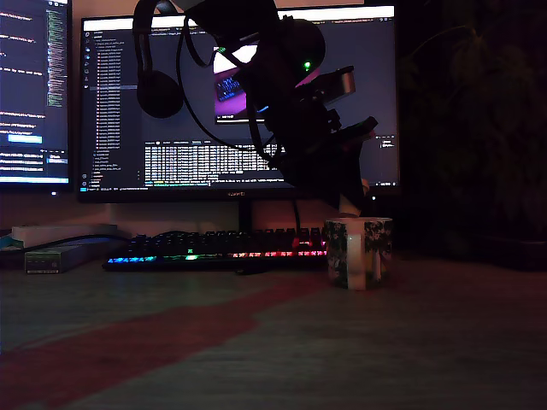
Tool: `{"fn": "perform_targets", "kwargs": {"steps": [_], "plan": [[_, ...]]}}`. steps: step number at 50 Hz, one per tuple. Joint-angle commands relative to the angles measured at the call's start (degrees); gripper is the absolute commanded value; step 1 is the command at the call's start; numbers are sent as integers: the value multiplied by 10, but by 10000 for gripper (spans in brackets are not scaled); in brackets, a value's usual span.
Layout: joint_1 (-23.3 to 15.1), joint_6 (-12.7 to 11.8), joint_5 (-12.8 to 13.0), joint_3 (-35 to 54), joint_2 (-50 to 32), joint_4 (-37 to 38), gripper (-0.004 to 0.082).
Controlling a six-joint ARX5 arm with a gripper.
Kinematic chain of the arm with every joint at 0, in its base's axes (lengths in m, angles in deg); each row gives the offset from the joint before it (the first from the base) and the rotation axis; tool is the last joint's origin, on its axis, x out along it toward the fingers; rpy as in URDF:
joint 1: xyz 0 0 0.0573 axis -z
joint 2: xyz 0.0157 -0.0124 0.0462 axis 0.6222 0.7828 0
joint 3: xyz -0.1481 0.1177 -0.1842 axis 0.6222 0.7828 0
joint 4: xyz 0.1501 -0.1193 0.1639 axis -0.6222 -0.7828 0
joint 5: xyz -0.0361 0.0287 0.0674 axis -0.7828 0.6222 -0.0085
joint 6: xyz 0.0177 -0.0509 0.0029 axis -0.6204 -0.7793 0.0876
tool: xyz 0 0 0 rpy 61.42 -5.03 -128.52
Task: Pick up the coffee capsules from the table one by one and drop them inside the nearest coffee cup
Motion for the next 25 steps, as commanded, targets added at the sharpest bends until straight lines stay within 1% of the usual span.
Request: {"fn": "perform_targets", "kwargs": {"steps": [1, 3, 4, 5, 6, 9, 10, 12, 14, 25], "plan": [[2, 3, 0, 2, 14, 3, 199], [2, 3, 0, 2, 14, 4, 212], [2, 3, 0, 2, 14, 4, 237], [2, 2, 0, 2, 14, 5, 282], [2, 2, 0, 2, 14, 5, 343], [2, 2, 1, 2, 14, 6, 571], [2, 2, 5, 2, 14, 8, 632], [2, 0, 10, 2, 14, 10, 717], [2, 0, 14, 2, 14, 14, 750], [2, 0, 14, 2, 14, 34, 744]]}}
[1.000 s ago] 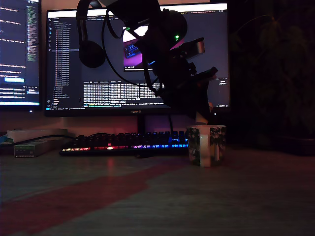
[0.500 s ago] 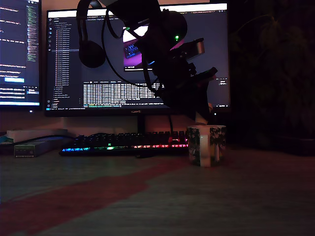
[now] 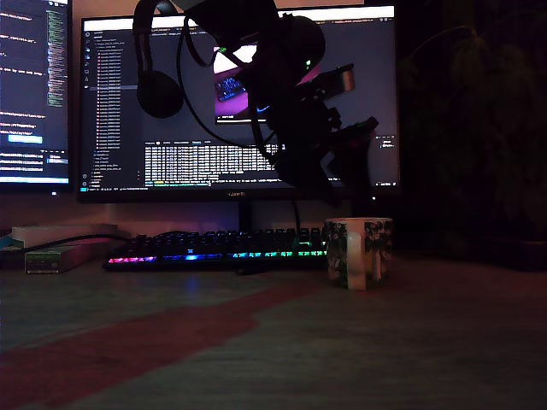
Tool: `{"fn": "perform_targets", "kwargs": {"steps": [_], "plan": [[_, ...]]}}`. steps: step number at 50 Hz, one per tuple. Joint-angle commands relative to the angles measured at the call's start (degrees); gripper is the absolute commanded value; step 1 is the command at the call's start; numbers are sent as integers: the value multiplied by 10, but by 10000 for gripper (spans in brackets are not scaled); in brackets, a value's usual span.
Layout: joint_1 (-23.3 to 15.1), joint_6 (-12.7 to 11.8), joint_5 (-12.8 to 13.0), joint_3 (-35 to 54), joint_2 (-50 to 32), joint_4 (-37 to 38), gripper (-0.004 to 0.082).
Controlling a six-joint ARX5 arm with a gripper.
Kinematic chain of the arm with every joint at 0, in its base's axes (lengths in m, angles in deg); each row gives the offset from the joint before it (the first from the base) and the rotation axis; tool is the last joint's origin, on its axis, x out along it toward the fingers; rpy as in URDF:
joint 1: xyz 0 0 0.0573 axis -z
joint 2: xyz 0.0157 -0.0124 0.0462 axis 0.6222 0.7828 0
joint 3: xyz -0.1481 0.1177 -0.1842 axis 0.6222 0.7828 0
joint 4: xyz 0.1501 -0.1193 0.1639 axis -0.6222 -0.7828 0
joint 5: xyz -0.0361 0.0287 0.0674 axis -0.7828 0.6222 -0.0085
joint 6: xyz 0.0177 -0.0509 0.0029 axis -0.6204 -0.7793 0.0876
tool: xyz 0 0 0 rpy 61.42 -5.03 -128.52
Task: Pick up the coffee capsules from the table one by one and drop them inside the nearest coffee cup
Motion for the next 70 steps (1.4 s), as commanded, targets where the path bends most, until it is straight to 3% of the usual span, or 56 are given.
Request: {"fn": "perform_targets", "kwargs": {"steps": [1, 7, 12, 22, 28, 49, 70], "plan": [[2, 1, 1, 2, 14, 5, 744], [2, 3, 1, 2, 13, 5, 712], [2, 3, 1, 2, 9, 5, 612], [1, 11, 0, 2, -8, -4, 173], [1, 23, -1, 2, -19, -9, -24], [-15, 32, -45, 2, -40, -21, -22], [-26, 33, -56, 7, -96, -17, -22]]}}
